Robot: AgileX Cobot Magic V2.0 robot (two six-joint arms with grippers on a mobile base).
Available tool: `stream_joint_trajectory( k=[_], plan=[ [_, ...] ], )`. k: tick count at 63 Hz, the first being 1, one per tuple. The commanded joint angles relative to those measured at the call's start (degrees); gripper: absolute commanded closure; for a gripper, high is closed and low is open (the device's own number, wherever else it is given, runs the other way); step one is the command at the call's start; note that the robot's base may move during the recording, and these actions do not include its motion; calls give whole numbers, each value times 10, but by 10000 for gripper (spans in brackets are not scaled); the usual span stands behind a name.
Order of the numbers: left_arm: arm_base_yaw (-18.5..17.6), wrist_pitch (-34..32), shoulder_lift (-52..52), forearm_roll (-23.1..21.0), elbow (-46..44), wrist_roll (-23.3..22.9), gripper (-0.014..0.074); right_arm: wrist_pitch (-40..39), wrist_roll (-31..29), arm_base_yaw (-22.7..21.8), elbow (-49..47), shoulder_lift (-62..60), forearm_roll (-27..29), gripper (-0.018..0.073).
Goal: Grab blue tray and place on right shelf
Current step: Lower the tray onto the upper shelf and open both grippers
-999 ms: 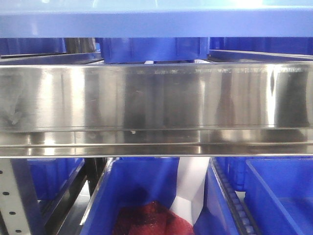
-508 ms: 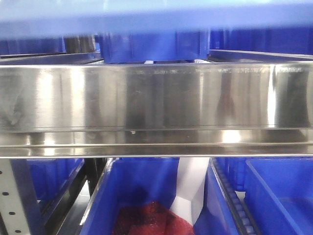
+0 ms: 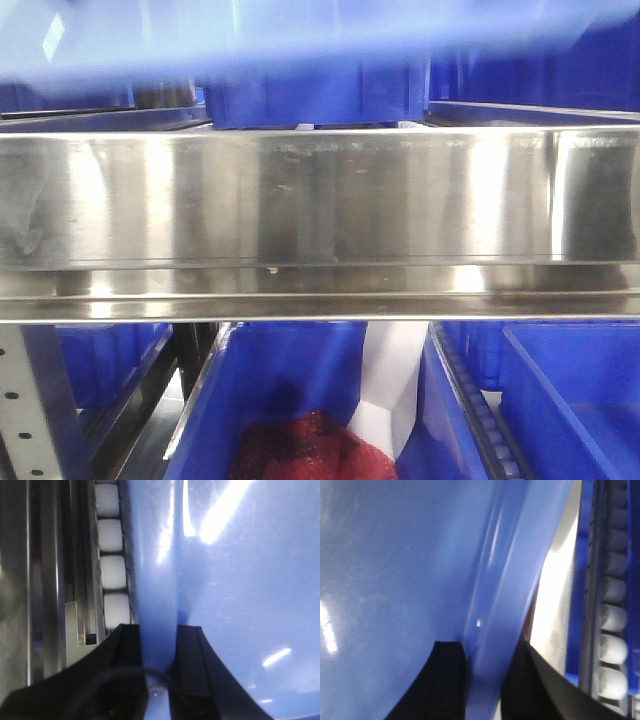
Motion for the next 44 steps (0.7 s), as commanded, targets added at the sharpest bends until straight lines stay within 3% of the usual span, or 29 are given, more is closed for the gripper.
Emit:
stream_joint_trajectory(
  k=[1, 16, 24, 28, 34, 40, 44],
  plan=[
    [-4, -52, -3, -13, -19, 15, 645, -37, -11, -9, -23, 6, -11, 503],
    [-4, -68, 28, -12, -21, 17, 639, -35, -6, -45, -23, 39, -4, 503],
    [-4, -74, 36, -12, -21, 26, 529, -34, -6, -55, -23, 43, 9, 470],
    [-4, -74, 38, -12, -21, 26, 449, -34, -6, -58, -23, 43, 10, 396],
    [-4, -76, 39, -11, -21, 26, 257, -34, -6, -59, -23, 43, 11, 163],
    [-4, -77, 39, -11, -21, 26, 118, -31, -6, -59, -23, 43, 11, -81],
    [-4, -77, 39, -11, -21, 27, 66, -27, -6, -59, -23, 43, 11, -72]
  ],
)
